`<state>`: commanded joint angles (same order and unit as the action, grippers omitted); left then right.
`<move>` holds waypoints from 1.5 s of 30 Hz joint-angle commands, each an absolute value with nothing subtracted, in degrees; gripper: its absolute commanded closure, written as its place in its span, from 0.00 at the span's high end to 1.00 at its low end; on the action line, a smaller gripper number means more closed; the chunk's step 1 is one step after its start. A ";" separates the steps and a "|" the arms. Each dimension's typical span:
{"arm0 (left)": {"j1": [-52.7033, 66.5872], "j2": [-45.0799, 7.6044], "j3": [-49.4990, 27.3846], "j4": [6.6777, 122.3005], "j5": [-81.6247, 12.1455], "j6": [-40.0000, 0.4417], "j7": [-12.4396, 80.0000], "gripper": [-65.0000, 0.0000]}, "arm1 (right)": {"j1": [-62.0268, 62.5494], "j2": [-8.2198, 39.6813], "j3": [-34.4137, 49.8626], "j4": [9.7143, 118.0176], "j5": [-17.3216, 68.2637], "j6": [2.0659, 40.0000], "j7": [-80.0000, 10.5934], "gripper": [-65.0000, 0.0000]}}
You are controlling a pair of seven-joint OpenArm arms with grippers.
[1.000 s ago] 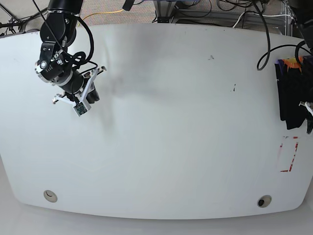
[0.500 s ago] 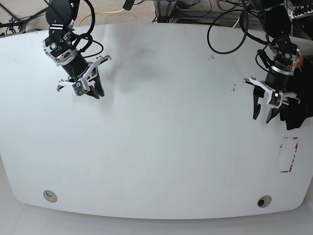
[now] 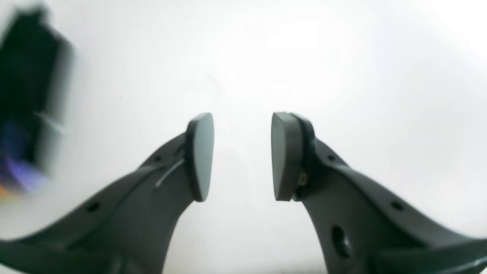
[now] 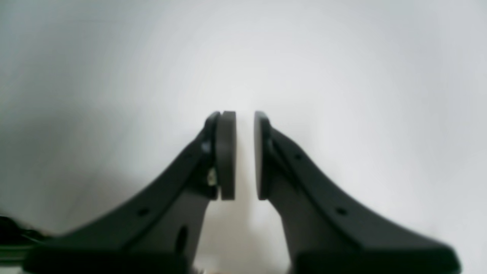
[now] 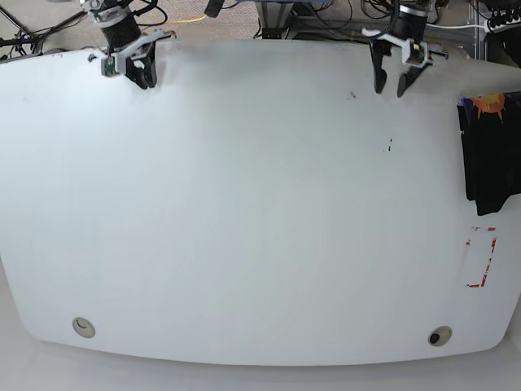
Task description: Fold the T-shirt properly
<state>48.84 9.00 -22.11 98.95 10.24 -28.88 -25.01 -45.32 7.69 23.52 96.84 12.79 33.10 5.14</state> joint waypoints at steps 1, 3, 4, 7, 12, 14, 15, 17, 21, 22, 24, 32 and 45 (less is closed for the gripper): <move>51.12 9.00 -21.41 98.95 10.24 -28.53 -25.01 0.35 | -46.99 7.69 23.43 96.84 13.41 33.10 5.23 0.11; 55.34 9.00 -20.09 98.86 9.10 -27.74 -25.01 0.35 | -50.42 7.43 23.43 96.84 14.73 33.10 5.41 0.11; 58.07 9.00 -19.21 98.51 7.43 -27.38 -25.01 0.35 | -52.44 7.34 23.43 96.84 15.34 33.10 5.41 0.11; 62.64 7.69 -17.71 96.40 3.65 -27.30 -25.01 0.35 | -56.13 7.08 22.99 96.04 16.22 33.19 5.41 0.11; 63.87 3.30 -14.46 85.67 0.57 -27.30 -25.01 0.35 | -58.68 6.29 18.59 88.31 16.13 33.19 8.66 0.11; 60.79 1.80 -13.23 79.43 0.57 -27.30 -25.01 0.35 | -58.42 6.29 16.57 82.68 16.04 33.19 10.77 0.11; 58.95 1.10 -12.79 76.09 0.66 -27.30 -25.01 0.35 | -58.07 6.29 15.43 79.78 16.04 33.19 11.82 0.11; 55.08 0.04 -12.62 68.00 0.75 -27.30 -25.01 0.35 | -55.25 7.34 13.14 74.24 16.04 32.66 14.37 0.11; 46.29 -1.45 -12.97 53.67 0.84 -27.21 -24.84 0.35 | -49.89 8.57 10.07 63.96 16.04 32.48 14.73 0.11; 43.82 -2.24 -12.79 49.19 0.84 -27.21 -24.84 0.35 | -48.22 8.75 9.98 60.88 16.04 32.48 14.73 0.11; 39.69 -3.21 -12.70 41.98 0.84 -26.51 -24.84 0.35 | -45.32 8.84 9.80 55.78 16.04 32.48 14.73 0.11; 20.09 -7.16 -8.22 8.48 3.38 -15.78 -24.84 0.36 | -31.43 9.80 9.89 35.74 7.87 28.79 14.73 0.11; 4.62 -6.99 -7.34 0.00 4.00 -7.52 -6.90 0.36 | -16.75 8.57 9.89 20.88 -5.41 18.24 8.66 0.12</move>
<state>4.62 -6.99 -7.34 0.00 4.00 -7.52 -6.90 -16.75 8.57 9.89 20.88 -5.41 18.24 8.66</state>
